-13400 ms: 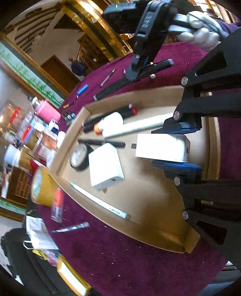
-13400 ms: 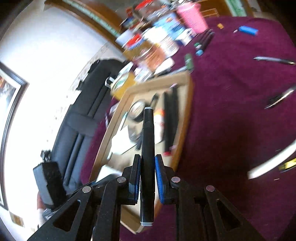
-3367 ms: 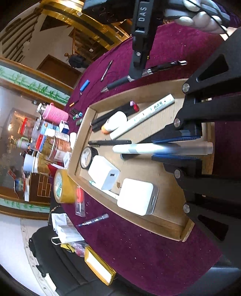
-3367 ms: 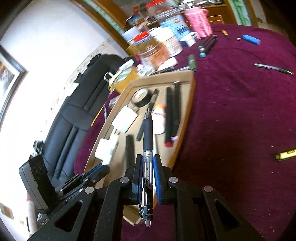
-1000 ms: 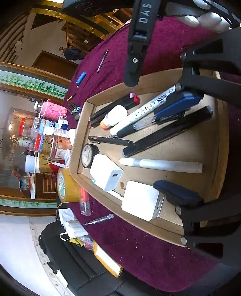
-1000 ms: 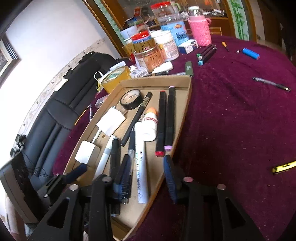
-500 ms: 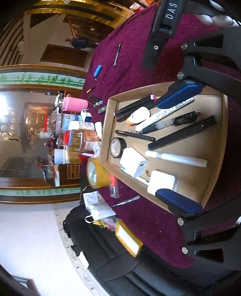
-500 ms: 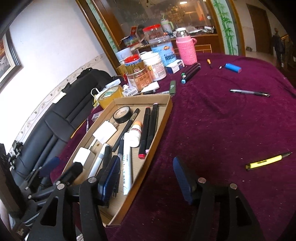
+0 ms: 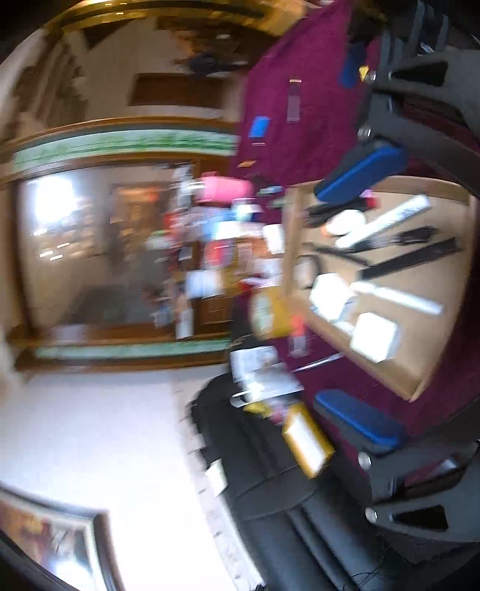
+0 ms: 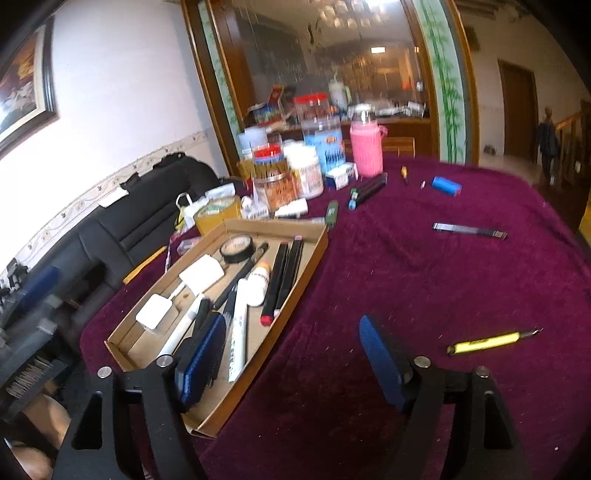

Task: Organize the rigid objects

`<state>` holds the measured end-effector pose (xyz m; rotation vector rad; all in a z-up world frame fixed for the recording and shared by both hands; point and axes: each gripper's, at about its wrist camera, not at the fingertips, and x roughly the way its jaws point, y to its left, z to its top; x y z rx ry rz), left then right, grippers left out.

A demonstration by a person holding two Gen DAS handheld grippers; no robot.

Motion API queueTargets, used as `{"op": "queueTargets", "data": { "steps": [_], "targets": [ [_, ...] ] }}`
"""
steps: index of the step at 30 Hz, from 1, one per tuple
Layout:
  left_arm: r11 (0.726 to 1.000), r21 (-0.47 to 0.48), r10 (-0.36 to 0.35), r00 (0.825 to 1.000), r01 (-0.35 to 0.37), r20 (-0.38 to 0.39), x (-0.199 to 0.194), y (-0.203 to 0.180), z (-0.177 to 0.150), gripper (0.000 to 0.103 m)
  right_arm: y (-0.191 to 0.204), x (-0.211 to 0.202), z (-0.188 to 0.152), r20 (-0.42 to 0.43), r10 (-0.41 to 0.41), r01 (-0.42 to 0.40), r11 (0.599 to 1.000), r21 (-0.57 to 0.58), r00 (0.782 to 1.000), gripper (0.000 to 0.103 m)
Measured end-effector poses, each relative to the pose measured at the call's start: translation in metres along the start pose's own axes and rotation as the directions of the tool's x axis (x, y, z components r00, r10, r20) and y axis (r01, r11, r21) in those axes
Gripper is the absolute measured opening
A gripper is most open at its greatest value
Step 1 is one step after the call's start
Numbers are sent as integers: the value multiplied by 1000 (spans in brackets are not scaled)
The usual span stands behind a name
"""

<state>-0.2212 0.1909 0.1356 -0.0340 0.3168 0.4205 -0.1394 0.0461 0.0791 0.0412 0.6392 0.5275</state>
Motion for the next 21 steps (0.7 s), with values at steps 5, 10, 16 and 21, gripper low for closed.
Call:
{"op": "queueTargets", "data": {
  "steps": [5, 10, 16, 21],
  "targets": [
    [997, 8, 76, 990, -78, 121, -24, -1, 11, 103, 11, -22, -1, 137, -51, 58, 997, -48, 989, 97],
    [1000, 6, 6, 1000, -5, -30, -1, -1, 9, 103, 21, -34, -3, 246, -106, 129, 988, -83, 964, 102],
    [1000, -27, 11, 997, -13, -81, 10, 5, 3, 103, 30, -39, -12, 340, -144, 200, 970, -137, 929, 102],
    [997, -71, 1, 989, -11, -147, 23, 12, -6, 103, 35, -24, -15, 276, -149, 203, 963, -176, 949, 102]
  ]
}}
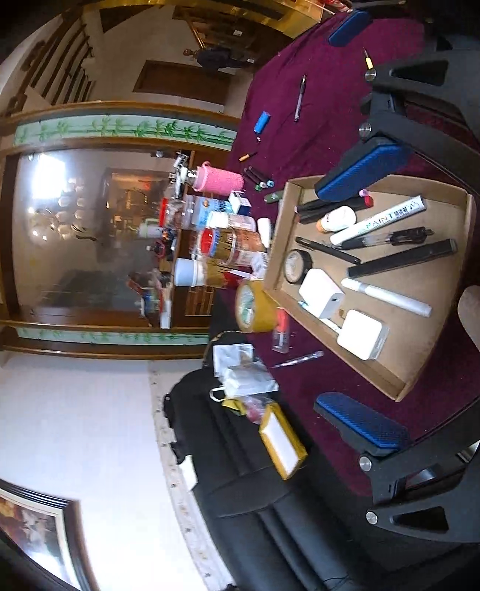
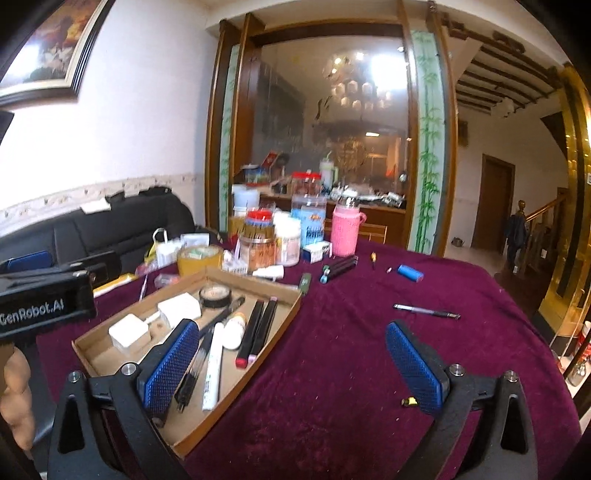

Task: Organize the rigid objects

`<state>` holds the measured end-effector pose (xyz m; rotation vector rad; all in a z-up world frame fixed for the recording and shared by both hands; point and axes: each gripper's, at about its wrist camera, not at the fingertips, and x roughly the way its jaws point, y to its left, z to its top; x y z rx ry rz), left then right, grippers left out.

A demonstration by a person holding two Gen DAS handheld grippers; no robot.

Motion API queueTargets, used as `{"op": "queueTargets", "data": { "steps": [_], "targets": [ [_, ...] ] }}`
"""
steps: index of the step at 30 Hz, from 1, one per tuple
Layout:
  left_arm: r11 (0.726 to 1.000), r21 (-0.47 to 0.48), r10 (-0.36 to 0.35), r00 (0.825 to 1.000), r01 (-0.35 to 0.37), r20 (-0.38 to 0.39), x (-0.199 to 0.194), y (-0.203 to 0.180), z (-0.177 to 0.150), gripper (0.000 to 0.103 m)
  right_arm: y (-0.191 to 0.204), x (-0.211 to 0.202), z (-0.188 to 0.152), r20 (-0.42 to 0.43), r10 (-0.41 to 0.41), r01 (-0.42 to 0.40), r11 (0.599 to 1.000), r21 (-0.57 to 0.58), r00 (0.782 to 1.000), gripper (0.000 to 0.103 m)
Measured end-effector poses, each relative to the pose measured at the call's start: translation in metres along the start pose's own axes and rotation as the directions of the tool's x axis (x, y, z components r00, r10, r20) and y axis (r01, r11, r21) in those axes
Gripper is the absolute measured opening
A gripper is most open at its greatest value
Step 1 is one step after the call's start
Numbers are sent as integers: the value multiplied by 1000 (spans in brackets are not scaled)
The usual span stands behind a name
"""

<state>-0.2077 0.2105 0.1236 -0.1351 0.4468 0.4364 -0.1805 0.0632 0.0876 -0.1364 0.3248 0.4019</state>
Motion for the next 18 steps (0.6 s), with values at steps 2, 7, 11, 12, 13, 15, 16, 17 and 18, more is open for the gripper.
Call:
{"op": "queueTargets", "data": {
  "steps": [2, 7, 11, 12, 13, 15, 16, 17, 18],
  "targets": [
    [1000, -6, 2, 1000, -2, -16, 4, 2, -3, 103, 3, -1, -3, -1, 1, -1, 1000, -13, 1000, 102],
    [1000, -3, 6, 999, -6, -45, 10, 3, -6, 103, 10, -1, -7, -14, 0, -1, 999, -35, 1000, 102],
    [1000, 16, 13, 998, -12, -68, 15, 1, -9, 103, 13, 4, -10, -43, -5, 3, 999, -42, 999, 102],
    [1000, 18, 13, 997, -12, -76, 16, 1, -10, 103, 13, 5, -11, -50, -6, 3, 999, -45, 999, 102],
    [1000, 19, 12, 997, -11, -82, 17, 1, -11, 103, 14, 5, -11, -54, -7, 5, 999, -47, 999, 102],
    [1000, 21, 10, 996, -8, -91, 19, 1, -13, 103, 15, 6, -12, -61, -10, 7, 999, -51, 998, 102],
    [1000, 23, 11, 995, -9, -95, 20, 1, -13, 103, 15, 7, -12, -65, -12, 8, 999, -53, 998, 102],
    [1000, 26, 12, 995, -9, -100, 22, 0, -14, 103, 16, 8, -13, -71, -14, 10, 998, -57, 997, 102],
    [1000, 28, 13, 995, -10, -103, 23, 0, -15, 103, 16, 8, -13, -76, -16, 12, 998, -59, 997, 102]
  ]
}}
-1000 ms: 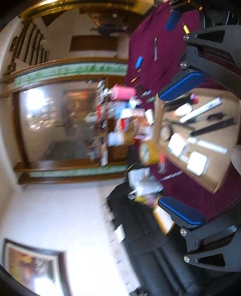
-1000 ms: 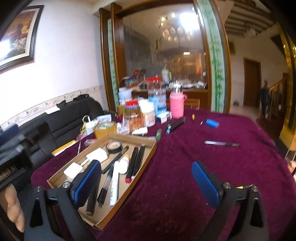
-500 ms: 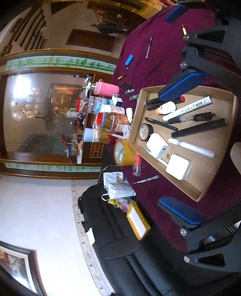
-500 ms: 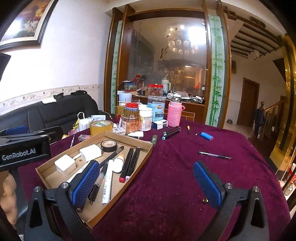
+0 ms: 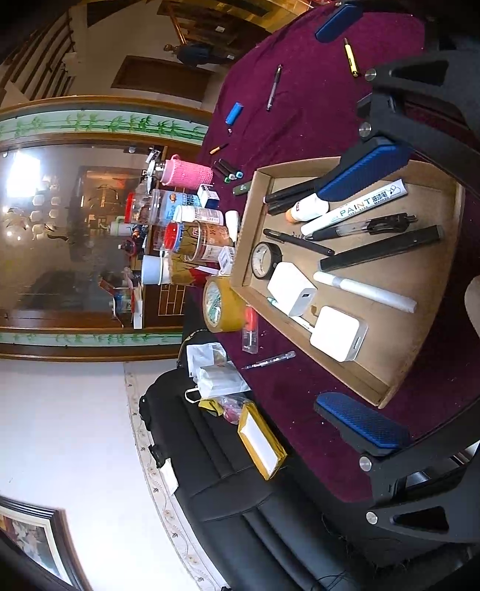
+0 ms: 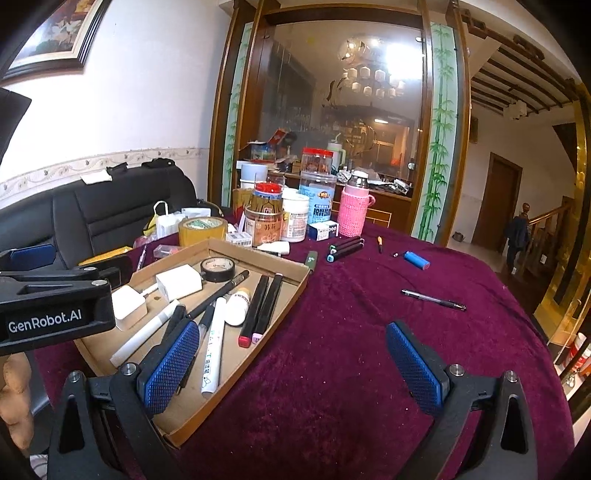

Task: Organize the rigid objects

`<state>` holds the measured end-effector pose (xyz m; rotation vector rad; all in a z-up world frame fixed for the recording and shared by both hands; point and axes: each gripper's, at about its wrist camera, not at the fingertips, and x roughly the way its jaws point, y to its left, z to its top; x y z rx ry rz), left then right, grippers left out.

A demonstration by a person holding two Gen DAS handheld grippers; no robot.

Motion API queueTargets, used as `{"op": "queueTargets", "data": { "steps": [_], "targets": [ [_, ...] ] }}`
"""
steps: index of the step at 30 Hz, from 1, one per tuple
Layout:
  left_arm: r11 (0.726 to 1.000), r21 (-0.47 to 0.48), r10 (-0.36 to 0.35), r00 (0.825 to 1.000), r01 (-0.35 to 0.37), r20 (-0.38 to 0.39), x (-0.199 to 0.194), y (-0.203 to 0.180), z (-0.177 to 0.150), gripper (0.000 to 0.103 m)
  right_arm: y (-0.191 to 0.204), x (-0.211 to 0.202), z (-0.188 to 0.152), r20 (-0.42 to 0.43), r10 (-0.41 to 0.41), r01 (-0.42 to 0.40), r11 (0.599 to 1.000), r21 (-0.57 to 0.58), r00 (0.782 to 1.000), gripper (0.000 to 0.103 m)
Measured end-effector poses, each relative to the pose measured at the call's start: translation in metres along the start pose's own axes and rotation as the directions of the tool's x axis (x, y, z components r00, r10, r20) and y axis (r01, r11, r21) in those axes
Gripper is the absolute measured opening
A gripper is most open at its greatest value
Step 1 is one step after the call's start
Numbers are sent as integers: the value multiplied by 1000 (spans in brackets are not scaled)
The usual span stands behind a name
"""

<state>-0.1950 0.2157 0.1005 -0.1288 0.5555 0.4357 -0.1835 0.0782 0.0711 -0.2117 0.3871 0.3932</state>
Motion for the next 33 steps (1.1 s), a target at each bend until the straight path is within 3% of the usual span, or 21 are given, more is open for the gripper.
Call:
{"op": "queueTargets", "data": {
  "steps": [12, 33],
  "targets": [
    [1000, 2, -18, 996, 19, -87, 21, -1, -9, 103, -3, 12, -5, -67, -34, 34, 999, 1, 997, 102],
    [1000, -3, 0, 991, -1, -133, 38, 3, -13, 103, 3, 22, -5, -104, -15, 14, 1000, -12, 994, 102]
  ]
}}
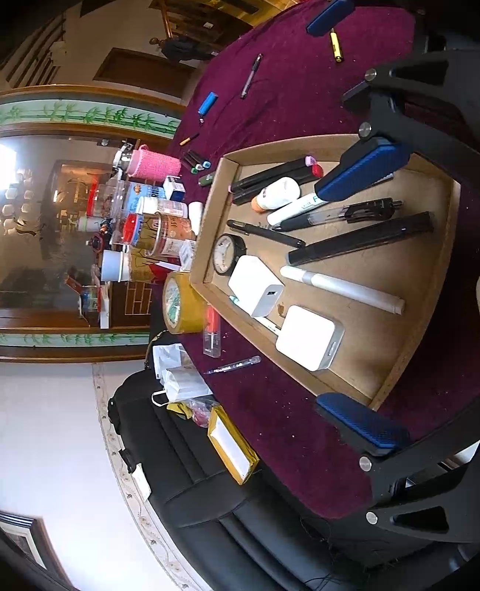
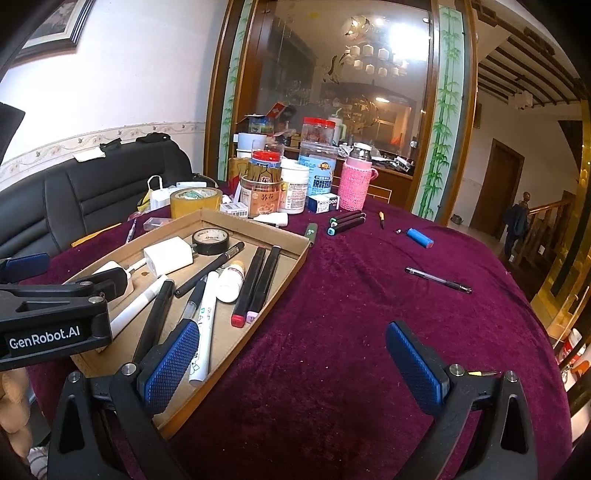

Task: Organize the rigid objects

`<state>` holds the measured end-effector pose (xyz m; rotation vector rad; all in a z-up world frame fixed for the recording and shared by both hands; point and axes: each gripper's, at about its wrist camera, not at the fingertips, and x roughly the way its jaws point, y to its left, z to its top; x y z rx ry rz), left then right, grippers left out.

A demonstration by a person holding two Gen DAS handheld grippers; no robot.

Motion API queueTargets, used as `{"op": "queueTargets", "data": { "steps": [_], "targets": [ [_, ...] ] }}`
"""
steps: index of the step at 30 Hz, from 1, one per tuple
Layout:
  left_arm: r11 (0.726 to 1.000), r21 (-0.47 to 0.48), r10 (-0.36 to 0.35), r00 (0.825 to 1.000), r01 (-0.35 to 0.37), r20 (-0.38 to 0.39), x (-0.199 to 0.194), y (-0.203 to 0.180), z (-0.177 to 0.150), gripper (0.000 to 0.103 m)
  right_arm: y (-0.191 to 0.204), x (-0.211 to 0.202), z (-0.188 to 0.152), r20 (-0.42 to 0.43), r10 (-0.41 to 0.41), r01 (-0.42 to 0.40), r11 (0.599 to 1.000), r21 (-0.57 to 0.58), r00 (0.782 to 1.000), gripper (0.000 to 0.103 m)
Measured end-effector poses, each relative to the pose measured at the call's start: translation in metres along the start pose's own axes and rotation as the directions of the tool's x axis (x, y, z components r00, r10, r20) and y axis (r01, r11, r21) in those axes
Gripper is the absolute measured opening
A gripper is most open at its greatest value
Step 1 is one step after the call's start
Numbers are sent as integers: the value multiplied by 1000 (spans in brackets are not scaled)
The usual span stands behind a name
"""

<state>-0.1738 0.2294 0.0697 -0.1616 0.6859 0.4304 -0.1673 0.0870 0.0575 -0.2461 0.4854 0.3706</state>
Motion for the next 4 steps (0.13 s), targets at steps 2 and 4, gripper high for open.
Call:
{"op": "queueTargets", "data": {
  "steps": [2, 4],
  "targets": [
    [1000, 11, 6, 1000, -6, -10, 0, -2, -1, 103, -1, 1, 0, -5, 3, -3, 1000, 3, 1000, 102],
    [1000, 19, -4, 1000, 4, -21, 0, -4, 0, 103, -4, 2, 1, -12, 2, -2, 1000, 3, 1000, 102]
  ]
}}
